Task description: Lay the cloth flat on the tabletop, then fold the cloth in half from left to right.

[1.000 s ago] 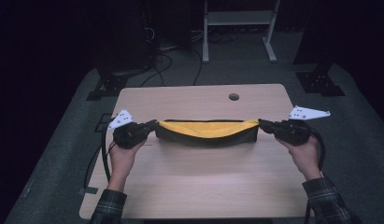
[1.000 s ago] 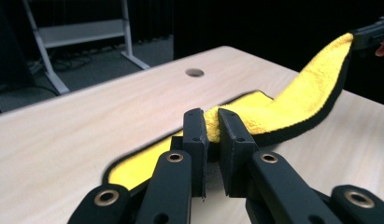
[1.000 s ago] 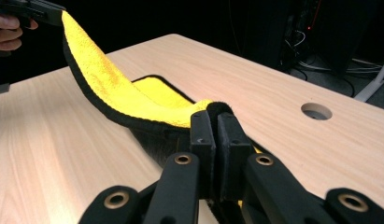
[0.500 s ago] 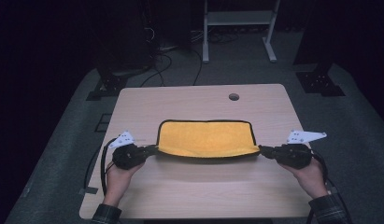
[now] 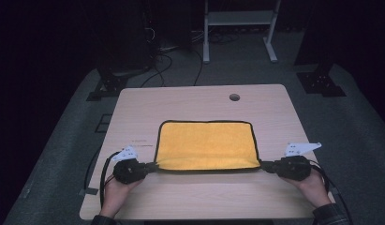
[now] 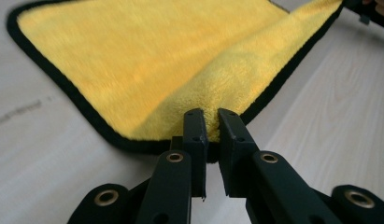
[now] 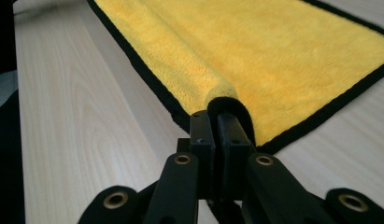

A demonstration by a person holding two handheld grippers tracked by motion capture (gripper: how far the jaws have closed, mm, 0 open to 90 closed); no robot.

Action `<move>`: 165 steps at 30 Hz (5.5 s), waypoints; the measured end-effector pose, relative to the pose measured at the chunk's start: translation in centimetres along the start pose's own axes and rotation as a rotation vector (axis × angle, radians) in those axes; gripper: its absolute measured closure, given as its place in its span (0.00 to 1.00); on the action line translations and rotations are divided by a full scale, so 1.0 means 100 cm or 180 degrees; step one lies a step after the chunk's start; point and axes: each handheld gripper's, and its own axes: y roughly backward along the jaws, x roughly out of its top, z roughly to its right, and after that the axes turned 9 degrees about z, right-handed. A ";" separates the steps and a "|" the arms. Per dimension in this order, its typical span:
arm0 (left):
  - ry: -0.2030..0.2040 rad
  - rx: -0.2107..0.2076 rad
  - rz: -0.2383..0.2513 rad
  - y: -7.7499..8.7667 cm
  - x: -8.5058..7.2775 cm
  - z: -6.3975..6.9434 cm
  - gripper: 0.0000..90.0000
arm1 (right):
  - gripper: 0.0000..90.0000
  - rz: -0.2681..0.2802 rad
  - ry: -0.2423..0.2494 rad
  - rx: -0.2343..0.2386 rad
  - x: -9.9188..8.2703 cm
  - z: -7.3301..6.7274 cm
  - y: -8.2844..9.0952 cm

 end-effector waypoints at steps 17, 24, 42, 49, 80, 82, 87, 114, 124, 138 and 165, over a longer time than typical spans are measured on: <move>-0.0017 -0.0230 -0.0326 0.010 -0.027 0.027 0.91 | 0.95 -0.0276 0.0120 0.0258 -0.027 -0.029 0.013; 0.0013 -0.0224 -0.0469 0.014 -0.035 0.033 0.91 | 0.94 -0.0373 0.0101 0.0403 -0.037 -0.040 0.016; 0.0025 0.0021 -0.0142 0.028 -0.022 0.025 0.52 | 0.53 -0.0017 0.0135 0.0023 -0.029 -0.032 0.020; -0.0001 0.0188 -0.0020 0.014 -0.008 0.014 0.41 | 0.45 0.0111 0.0097 -0.0369 -0.018 -0.011 0.012; -0.0115 0.0994 -0.0361 -0.045 0.006 -0.031 0.33 | 0.26 -0.0173 -0.0336 -0.1559 -0.032 0.061 -0.006; -0.0144 0.1064 -0.0407 -0.047 0.005 -0.033 0.33 | 0.26 -0.0172 -0.0335 -0.1558 -0.032 0.061 -0.006; -0.0156 0.1182 -0.0413 -0.048 0.004 -0.038 0.35 | 0.26 -0.0171 -0.0331 -0.1555 -0.032 0.061 -0.006; -0.0048 0.0868 -0.0266 -0.052 0.003 -0.031 0.97 | 0.26 -0.0171 -0.0324 -0.1537 -0.032 0.061 -0.006; 0.0120 0.0642 -0.0118 -0.047 0.002 -0.036 0.97 | 0.26 -0.0172 -0.0317 -0.1530 -0.032 0.061 -0.007; 0.0122 0.0340 0.0159 -0.044 0.018 -0.027 0.97 | 0.26 -0.0173 -0.0316 -0.1527 -0.032 0.061 -0.007; 0.0022 -0.0150 0.0250 -0.095 0.049 0.004 0.97 | 0.26 -0.0175 -0.0314 -0.1530 -0.032 0.061 -0.007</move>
